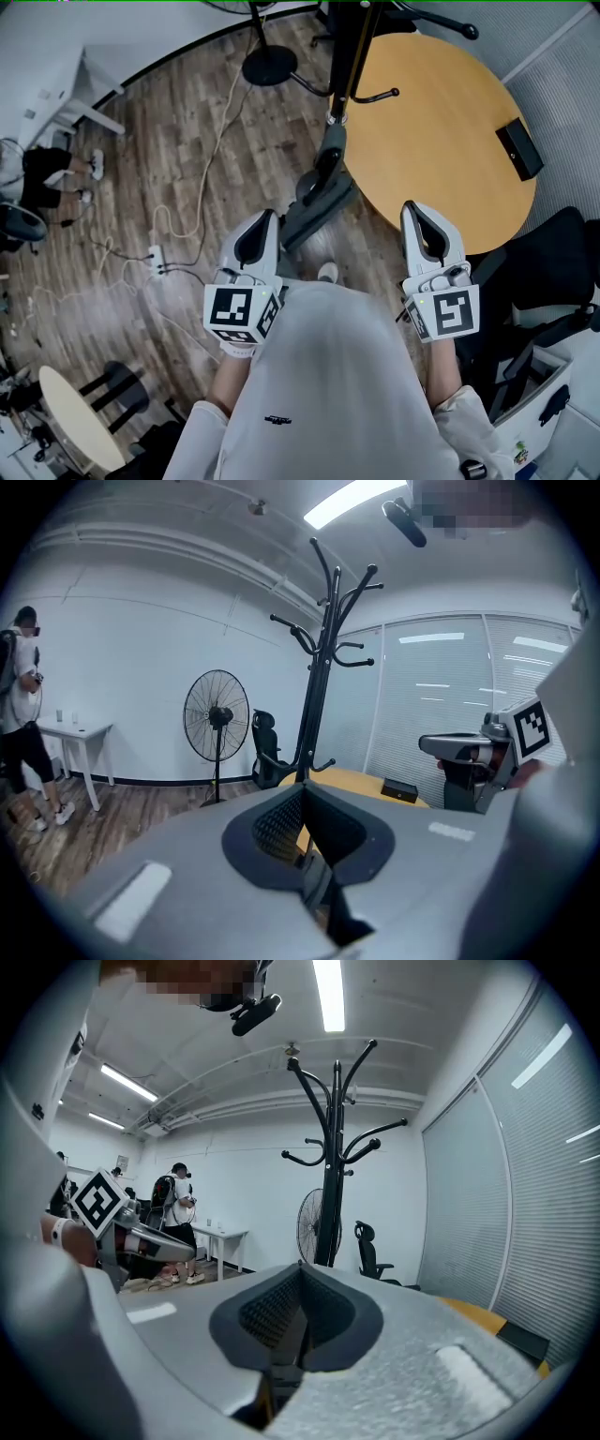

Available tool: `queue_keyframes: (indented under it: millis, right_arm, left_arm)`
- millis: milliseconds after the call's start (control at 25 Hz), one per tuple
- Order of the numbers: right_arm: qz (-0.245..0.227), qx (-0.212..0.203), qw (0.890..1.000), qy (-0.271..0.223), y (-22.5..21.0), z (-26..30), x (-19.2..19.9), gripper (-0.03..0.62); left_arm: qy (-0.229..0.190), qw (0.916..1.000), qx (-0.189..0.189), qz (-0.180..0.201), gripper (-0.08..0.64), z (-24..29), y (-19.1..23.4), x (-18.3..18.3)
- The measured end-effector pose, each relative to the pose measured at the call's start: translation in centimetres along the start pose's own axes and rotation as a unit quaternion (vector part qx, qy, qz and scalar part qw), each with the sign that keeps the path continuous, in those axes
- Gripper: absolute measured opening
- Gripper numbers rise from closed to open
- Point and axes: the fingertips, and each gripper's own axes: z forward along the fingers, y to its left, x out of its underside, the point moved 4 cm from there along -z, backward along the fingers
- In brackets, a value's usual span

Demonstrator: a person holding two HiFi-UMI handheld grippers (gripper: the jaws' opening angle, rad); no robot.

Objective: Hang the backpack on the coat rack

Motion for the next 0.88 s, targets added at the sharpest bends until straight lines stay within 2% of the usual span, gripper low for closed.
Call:
queue_keyframes:
  millis: [880]
  right_arm:
    - [0.006,0.012,1.000,0.003,0.8,-0.9,0.7,-0.002]
  left_arm:
    - [0.005,1.0000,0.000,0.007,0.017,-1.2,-0.2,0.4]
